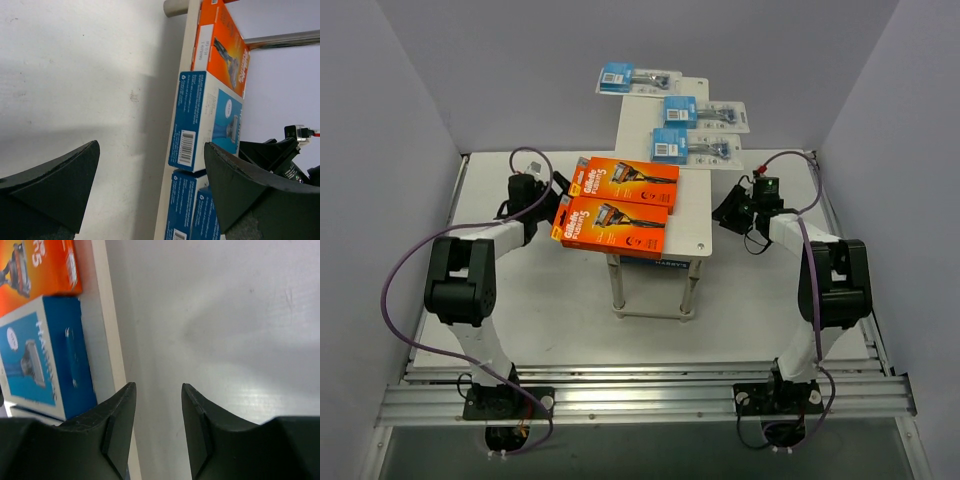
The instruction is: Place and organize the shaving razors onto the shelf
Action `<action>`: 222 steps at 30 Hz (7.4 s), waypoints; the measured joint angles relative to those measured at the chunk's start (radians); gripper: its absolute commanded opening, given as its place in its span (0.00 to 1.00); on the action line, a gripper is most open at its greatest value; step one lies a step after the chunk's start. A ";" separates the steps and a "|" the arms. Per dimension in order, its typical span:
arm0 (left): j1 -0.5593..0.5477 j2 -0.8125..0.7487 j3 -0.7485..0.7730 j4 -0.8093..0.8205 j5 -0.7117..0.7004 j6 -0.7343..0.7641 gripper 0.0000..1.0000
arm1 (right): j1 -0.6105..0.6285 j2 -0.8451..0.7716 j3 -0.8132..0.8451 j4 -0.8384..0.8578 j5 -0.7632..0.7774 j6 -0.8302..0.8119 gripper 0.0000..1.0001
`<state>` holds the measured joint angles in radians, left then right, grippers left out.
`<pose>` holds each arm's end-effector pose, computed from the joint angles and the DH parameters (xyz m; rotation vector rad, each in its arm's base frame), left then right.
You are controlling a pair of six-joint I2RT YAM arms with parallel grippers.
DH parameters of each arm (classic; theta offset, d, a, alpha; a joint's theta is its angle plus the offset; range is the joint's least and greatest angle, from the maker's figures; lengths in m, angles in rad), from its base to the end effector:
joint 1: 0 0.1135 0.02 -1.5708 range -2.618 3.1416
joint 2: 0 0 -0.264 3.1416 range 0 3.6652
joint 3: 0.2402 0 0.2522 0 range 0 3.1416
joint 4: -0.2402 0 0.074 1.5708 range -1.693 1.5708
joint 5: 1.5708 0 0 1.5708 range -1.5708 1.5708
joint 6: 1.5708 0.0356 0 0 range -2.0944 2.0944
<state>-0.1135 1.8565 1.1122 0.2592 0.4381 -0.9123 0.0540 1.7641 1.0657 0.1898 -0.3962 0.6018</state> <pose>0.4049 -0.0614 0.1954 -0.5745 2.1096 -1.0619 0.3889 0.0348 0.2090 0.3333 2.1119 0.8052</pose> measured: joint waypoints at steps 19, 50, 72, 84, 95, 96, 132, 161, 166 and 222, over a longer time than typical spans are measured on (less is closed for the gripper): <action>-0.079 0.224 0.223 -0.049 0.035 -0.012 0.94 | 0.046 0.235 0.172 0.014 0.000 0.016 0.40; -0.106 0.283 0.270 -0.077 0.050 -0.022 0.94 | 0.059 0.269 0.222 0.007 0.018 0.022 0.40; 0.078 0.106 0.617 -0.521 -0.019 0.241 0.94 | -0.055 0.106 0.600 -0.377 0.252 -0.105 0.57; 0.074 0.200 0.970 -0.717 -0.045 0.336 0.94 | -0.098 0.117 0.885 -0.529 0.356 -0.158 0.60; 0.003 0.190 0.935 -0.787 -0.055 0.374 0.94 | -0.086 0.136 0.914 -0.555 0.395 -0.219 0.63; -0.005 0.177 0.911 -0.792 -0.059 0.377 0.94 | -0.082 0.141 0.921 -0.559 0.398 -0.228 0.63; -0.035 -0.361 0.558 -1.117 -0.178 0.552 0.94 | -0.076 -0.105 0.647 -0.640 0.426 -0.282 0.63; -0.138 -0.667 0.468 -1.299 -0.180 0.576 0.94 | 0.246 -0.464 0.436 -0.855 0.521 -0.210 0.59; -0.177 -0.668 0.466 -1.299 -0.178 0.555 0.94 | 0.281 -0.481 0.423 -0.878 0.526 -0.195 0.59; -0.377 -0.728 0.438 -1.324 -0.346 0.428 0.94 | 0.394 -0.581 0.300 -0.918 0.552 -0.153 0.62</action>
<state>-0.4908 1.1282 1.5501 -1.0649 0.0925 -0.4847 0.4477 1.1828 1.3655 -0.7280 0.1558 0.4484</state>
